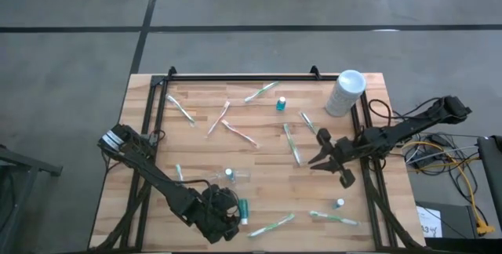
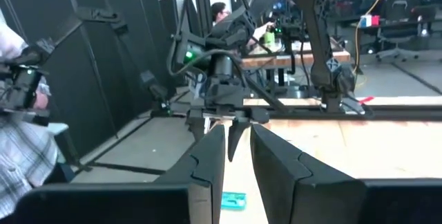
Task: Pick & Place toothbrushing station
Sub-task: Put the blue mouthwash into the transparent organizer
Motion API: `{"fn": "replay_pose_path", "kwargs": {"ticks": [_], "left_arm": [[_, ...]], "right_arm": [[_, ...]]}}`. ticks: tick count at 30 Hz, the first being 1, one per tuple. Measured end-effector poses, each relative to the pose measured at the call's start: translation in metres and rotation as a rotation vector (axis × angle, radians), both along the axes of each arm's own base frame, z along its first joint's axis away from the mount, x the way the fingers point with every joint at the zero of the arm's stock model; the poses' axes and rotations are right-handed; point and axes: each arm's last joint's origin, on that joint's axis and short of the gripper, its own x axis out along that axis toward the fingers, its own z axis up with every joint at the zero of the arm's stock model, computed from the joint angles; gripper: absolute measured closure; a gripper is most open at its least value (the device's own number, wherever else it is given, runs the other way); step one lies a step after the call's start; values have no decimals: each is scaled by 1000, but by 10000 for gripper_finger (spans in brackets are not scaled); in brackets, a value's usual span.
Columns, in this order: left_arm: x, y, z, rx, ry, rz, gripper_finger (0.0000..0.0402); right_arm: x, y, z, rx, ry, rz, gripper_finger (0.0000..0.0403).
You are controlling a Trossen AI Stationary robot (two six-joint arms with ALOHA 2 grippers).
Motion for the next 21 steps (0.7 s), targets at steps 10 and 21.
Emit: {"fn": "replay_pose_path", "kwargs": {"ticks": [10, 21], "left_arm": [[0, 0, 0, 1, 0, -1, 154], [3, 2, -1, -239, 67, 148, 154]], "right_arm": [[0, 0, -1, -32, 8, -2, 335], [8, 3, -11, -15, 79, 0, 335]]}}
